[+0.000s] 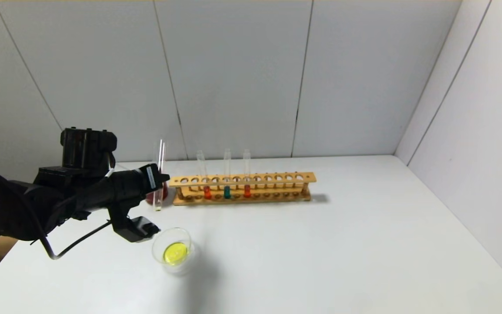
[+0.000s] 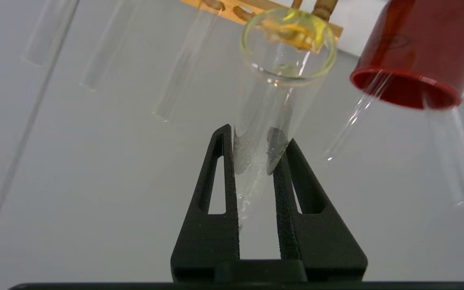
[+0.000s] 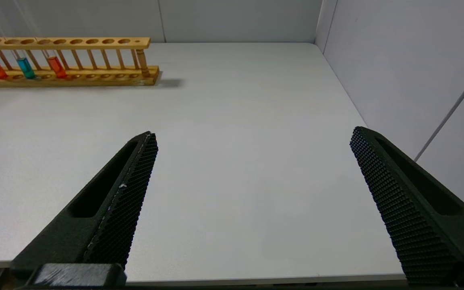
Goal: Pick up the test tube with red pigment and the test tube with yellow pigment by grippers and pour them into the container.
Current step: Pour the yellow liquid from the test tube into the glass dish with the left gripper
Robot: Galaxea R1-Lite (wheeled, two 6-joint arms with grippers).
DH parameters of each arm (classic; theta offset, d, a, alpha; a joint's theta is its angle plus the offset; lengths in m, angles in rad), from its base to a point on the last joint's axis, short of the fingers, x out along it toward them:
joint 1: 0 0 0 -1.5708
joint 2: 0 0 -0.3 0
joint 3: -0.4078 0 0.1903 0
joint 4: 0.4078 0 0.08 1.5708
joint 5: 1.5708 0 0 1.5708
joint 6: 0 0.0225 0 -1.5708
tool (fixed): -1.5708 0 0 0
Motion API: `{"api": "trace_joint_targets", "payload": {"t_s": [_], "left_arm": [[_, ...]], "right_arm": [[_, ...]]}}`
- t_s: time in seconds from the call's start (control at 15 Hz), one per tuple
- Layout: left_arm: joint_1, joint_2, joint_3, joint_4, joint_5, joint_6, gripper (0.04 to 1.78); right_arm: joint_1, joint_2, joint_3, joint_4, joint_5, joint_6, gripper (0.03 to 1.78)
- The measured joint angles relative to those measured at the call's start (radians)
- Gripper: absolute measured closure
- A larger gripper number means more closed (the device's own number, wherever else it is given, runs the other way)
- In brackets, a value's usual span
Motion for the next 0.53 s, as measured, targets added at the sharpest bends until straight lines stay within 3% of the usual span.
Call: {"api": "trace_joint_targets", "payload": {"t_s": [0.33,0.53], "left_arm": [[-0.003,-0.048,-0.005,-0.003,0.020,-0.351,1.51],[-0.002,-0.139,-0.003,0.001,0.119,-0.676,1.51]], "right_arm": [[0.000,0.000,0.000,0.000,0.000,0.000,0.06],[0.000,0.000,0.000,0.000,0.000,0.000,0.06]]}}
